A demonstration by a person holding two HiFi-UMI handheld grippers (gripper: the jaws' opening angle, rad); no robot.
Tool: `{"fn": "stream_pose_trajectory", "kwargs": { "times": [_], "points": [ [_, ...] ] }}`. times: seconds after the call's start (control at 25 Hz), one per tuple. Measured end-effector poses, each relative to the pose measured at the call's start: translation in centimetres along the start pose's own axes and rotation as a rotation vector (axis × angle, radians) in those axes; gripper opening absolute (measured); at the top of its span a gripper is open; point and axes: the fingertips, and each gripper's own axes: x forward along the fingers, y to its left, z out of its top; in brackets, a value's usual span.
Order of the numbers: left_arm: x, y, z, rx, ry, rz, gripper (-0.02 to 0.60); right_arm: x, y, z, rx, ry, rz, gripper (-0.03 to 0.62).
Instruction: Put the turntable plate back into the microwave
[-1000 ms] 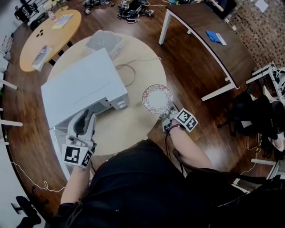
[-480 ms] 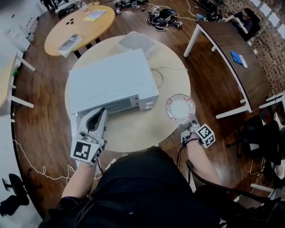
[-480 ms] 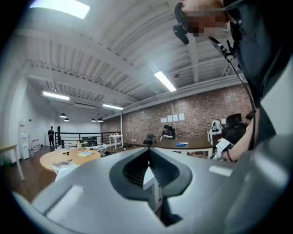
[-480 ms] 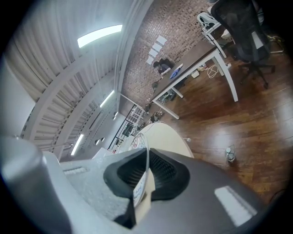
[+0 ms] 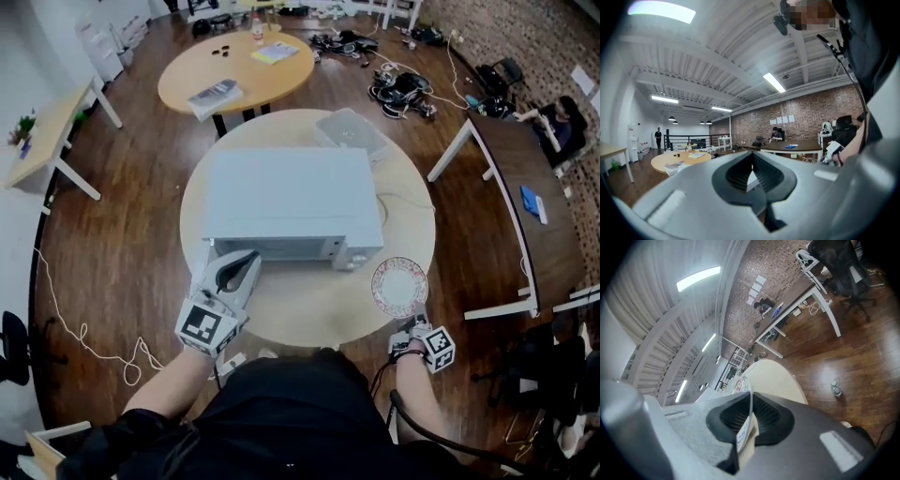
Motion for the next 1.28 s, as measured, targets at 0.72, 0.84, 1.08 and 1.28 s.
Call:
{"fn": "stream_pose_trajectory", "kwargs": {
  "times": [0.72, 0.84, 1.08, 1.28],
  "points": [
    [-1.6, 2.5, -2.3, -0.019, -0.004, 0.071, 0.005, 2.6, -1.3, -1.7, -0.036, 0.047, -0.018, 0.017],
    [-2.2, 2.7, -2.8, -0.024, -0.005, 0.085, 0.005, 3.3, -2.1, -1.6, -0.058, 0.048, -0.022, 0.017],
    [-3.4, 1.8, -2.9, -0.009, -0.028, 0.083, 0.005, 4.5, -3.0, -1.9, -0.095, 0.054, -0.023, 0.018],
    [-6.2, 3.5, -0.5, -0.002, -0.055, 0.114, 0.005, 2.3, 0.5, -4.4, -0.085, 0.084, 0.022, 0.018]
  ]
}}
